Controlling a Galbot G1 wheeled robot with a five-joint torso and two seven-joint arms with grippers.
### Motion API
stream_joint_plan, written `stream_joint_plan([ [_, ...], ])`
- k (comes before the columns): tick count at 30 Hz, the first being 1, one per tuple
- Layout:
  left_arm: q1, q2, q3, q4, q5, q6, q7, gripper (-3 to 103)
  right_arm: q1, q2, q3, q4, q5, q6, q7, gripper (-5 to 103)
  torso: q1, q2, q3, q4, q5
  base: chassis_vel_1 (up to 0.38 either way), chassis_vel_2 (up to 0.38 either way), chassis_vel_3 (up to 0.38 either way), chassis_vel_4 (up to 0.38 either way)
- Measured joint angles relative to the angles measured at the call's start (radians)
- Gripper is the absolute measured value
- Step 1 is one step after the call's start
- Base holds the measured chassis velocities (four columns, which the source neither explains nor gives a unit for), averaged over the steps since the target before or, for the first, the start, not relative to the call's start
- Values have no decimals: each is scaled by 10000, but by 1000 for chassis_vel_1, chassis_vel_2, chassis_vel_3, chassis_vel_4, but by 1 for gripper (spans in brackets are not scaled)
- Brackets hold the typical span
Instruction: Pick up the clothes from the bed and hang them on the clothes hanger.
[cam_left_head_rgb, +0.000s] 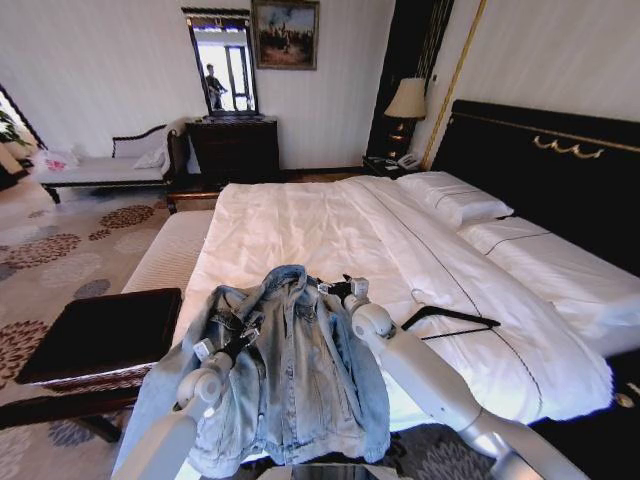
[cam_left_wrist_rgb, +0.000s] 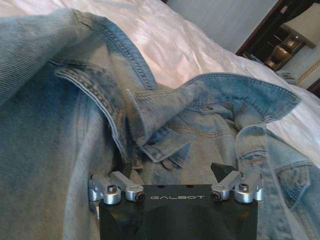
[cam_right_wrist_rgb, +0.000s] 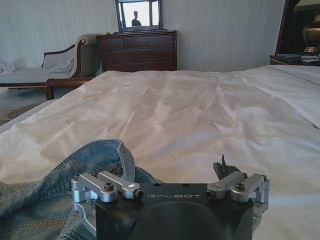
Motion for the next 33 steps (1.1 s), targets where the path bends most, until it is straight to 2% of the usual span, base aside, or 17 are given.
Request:
stream_joint_plan([
  [15, -971, 17, 306, 1069, -85, -81, 260, 88, -3, -155, 13, 116, 182, -55, 131, 100, 0, 0, 0, 0, 0, 0, 0, 0, 0],
  [17, -1067, -3, 355, 1143, -41, -81, 261, 78, -12, -153, 46, 117, 183, -57, 144, 100, 0, 0, 0, 0, 0, 0, 0, 0, 0],
  [18, -1067, -3, 355, 1143, -41, -81, 261, 78, -12, -153, 46, 117, 183, -57, 144, 100, 0, 0, 0, 0, 0, 0, 0, 0, 0],
  [20, -1123, -5, 375, 1185, -28, -82, 260, 68, -38, -116, 58, 114, 182, -57, 160, 100, 0, 0, 0, -1, 0, 0, 0, 0, 0],
  [21, -1147, -5, 383, 1205, -30, -81, 256, 68, -45, -95, 61, 112, 181, -57, 165, 100, 0, 0, 0, 0, 1, 0, 0, 0, 0],
  [22, -1170, -5, 389, 1229, -44, -81, 254, 62, -51, -68, 62, 110, 180, -58, 172, 100, 0, 0, 0, 0, 0, 0, 0, 0, 0],
  [23, -1195, 3, 392, 1260, -71, -81, 246, 51, -54, -33, 62, 105, 179, -58, 179, 100, 0, 0, 0, 0, 0, 0, 0, 0, 0],
  [24, -1195, 3, 392, 1260, -71, -81, 246, 51, -54, -33, 62, 105, 179, -58, 179, 100, 0, 0, 0, 0, 0, 0, 0, 0, 0],
  [25, -1208, 10, 393, 1279, -85, -81, 240, 45, -53, -20, 62, 100, 179, -58, 181, 100, 0, 0, 0, 1, 0, 0, 0, 0, 0],
  [28, -1238, 34, 393, 1319, -115, -81, 232, 40, -53, 3, 63, 82, 178, -58, 184, 100, 0, 1, 0, 0, 0, 0, 0, 0, 0],
  [31, -1322, 92, 391, 1374, -193, -81, 217, 24, -58, 53, 72, 70, 172, -58, 191, 100, 0, 0, 0, -1, -1, 0, 0, 0, 0],
  [33, -1359, 120, 388, 1385, -222, -81, 210, 24, -69, 76, 73, 68, 167, -59, 192, 100, 0, 0, 1, -1, 0, 0, 0, 0, 0],
])
